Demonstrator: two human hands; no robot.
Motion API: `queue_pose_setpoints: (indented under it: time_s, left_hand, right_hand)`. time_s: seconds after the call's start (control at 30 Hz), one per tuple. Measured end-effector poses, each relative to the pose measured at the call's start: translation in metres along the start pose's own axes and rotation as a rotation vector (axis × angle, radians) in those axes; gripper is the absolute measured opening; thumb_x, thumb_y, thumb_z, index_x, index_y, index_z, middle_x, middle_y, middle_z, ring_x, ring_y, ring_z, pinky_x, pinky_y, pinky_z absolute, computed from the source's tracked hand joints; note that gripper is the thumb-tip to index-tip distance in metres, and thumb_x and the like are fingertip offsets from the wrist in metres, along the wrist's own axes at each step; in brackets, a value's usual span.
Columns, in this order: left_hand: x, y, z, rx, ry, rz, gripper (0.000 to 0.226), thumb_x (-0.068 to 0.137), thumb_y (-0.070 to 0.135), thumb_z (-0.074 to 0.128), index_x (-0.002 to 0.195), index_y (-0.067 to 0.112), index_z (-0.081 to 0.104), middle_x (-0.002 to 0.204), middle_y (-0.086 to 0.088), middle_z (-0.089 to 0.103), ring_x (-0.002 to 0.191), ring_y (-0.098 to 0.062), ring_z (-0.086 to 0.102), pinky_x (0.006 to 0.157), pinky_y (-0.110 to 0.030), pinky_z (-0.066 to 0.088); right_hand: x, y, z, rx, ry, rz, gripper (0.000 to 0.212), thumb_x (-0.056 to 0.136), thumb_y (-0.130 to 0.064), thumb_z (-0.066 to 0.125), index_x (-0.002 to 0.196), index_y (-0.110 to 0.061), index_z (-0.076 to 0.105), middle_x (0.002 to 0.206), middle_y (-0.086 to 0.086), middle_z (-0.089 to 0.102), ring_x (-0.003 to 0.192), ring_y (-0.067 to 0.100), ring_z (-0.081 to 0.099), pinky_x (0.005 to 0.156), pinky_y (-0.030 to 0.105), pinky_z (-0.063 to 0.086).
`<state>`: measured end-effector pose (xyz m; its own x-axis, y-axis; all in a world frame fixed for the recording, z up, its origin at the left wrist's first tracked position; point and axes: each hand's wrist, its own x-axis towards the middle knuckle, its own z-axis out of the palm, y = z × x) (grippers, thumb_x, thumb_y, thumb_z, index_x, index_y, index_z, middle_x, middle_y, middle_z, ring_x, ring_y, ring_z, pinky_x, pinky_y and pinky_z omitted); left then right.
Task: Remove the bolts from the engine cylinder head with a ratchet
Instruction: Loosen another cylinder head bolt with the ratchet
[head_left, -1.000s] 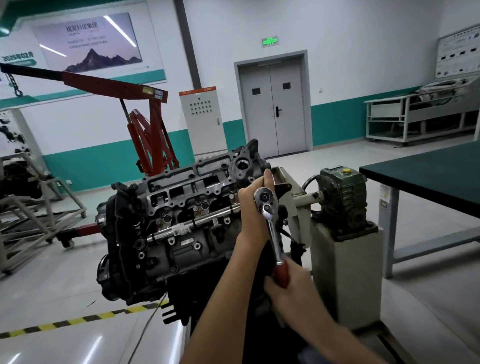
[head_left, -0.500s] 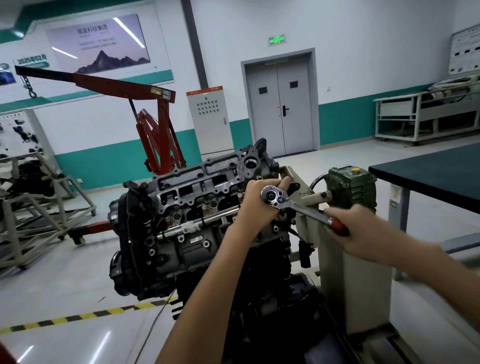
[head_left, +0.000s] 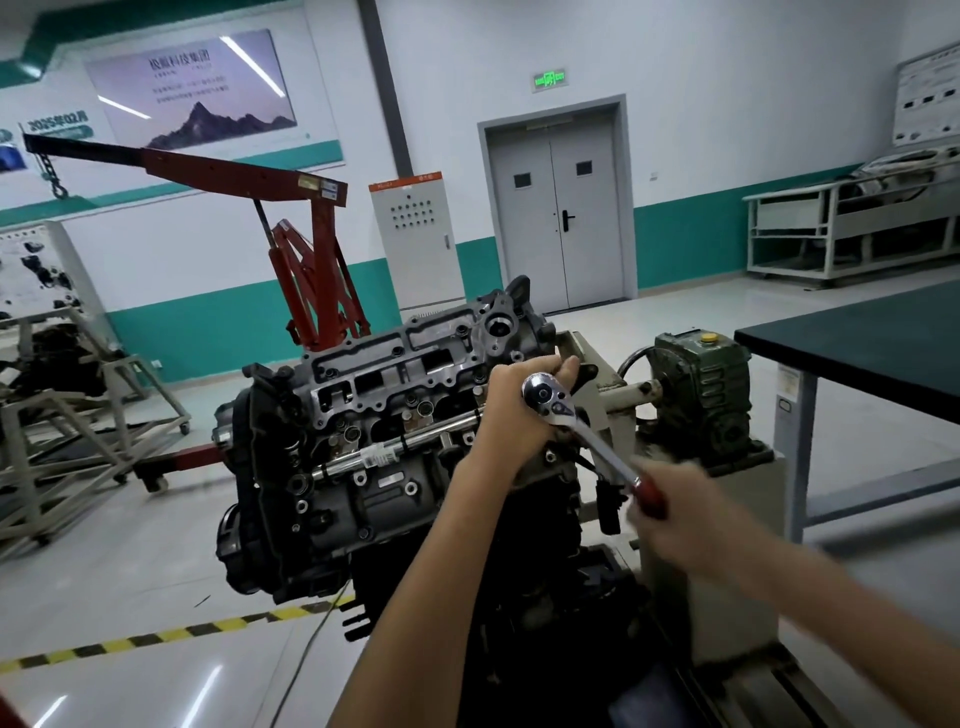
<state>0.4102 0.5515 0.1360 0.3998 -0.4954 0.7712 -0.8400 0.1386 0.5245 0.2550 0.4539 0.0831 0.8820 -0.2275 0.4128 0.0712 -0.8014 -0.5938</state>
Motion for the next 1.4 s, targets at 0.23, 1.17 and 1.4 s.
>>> queue_pose_setpoints:
  time_s: [0.23,1.17,1.4]
  left_hand:
    - [0.002,0.0,0.006,-0.002,0.029,0.015,0.05,0.097,0.014,0.055,0.05,0.013,0.039,0.045,0.008,0.037,0.043,-0.008,0.03,0.044,-0.026,0.026]
    - [-0.003,0.005,0.026,-0.146,0.32,-0.083,0.048,0.099,0.01,0.049,0.056,-0.004,0.033,0.05,-0.007,0.031,0.047,-0.009,0.027,0.044,-0.022,0.022]
    - [-0.002,0.004,-0.006,-0.064,0.014,-0.067,0.044,0.097,0.01,0.055,0.059,-0.009,0.043,0.052,-0.017,0.039,0.052,-0.016,0.032,0.05,-0.031,0.029]
  right_hand:
    - [0.019,0.019,-0.035,-0.246,-0.075,-0.056,0.008,0.084,-0.011,0.061,0.089,-0.015,0.057,0.068,-0.004,0.056,0.055,0.006,0.056,0.057,0.016,0.048]
    - [-0.014,-0.037,0.082,0.49,0.165,0.156,0.013,0.082,-0.002,0.058,0.079,-0.014,0.052,0.049,-0.001,0.048,0.034,0.008,0.044,0.038,0.018,0.034]
    - [-0.003,-0.015,0.026,0.128,0.055,0.041,0.026,0.077,0.002,0.057,0.066,-0.02,0.048,0.053,-0.005,0.047,0.041,0.004,0.042,0.046,0.017,0.036]
